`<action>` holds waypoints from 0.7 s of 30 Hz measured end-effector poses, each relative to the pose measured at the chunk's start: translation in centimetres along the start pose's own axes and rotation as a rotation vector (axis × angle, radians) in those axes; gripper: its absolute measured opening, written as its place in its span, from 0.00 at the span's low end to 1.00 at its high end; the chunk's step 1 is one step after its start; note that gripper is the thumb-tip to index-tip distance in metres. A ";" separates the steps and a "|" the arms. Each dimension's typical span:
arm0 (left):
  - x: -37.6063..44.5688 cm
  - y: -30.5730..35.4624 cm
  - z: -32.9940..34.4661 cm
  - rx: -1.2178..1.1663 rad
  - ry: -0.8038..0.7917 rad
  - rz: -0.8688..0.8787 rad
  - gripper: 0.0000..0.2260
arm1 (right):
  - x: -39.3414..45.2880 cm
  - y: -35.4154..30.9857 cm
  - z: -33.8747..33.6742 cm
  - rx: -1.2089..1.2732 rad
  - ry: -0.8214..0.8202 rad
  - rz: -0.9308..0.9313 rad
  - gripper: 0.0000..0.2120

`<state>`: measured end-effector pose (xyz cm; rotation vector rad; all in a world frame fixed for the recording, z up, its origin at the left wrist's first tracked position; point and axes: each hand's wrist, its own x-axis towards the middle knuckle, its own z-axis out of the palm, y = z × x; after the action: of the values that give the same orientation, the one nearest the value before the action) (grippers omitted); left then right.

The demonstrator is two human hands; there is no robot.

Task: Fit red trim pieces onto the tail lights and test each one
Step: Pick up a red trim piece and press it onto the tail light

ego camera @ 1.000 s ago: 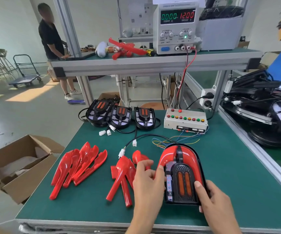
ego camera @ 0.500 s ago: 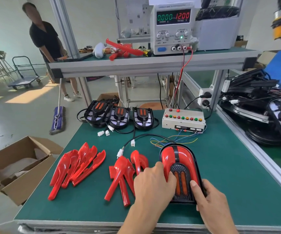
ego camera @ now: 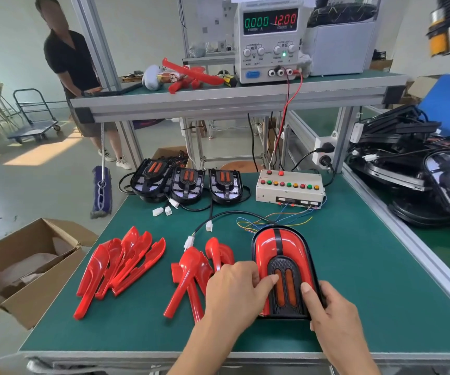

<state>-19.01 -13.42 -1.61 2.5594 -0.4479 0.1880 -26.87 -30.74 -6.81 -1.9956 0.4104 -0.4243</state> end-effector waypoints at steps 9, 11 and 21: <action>0.4 -0.7 -0.3 -0.476 0.200 -0.160 0.21 | 0.1 0.2 -0.2 0.053 -0.008 0.039 0.21; 0.9 -0.7 -0.5 -0.558 0.074 -0.221 0.24 | 0.1 0.1 -0.2 0.056 -0.010 0.038 0.18; 1.5 -0.2 0.4 -1.044 -0.421 -0.377 0.20 | -0.1 -0.4 -0.5 0.192 0.003 0.083 0.15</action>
<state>-17.47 -13.88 -1.73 1.5767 -0.1267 -0.5842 -27.14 -30.93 -6.29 -1.7860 0.4361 -0.3993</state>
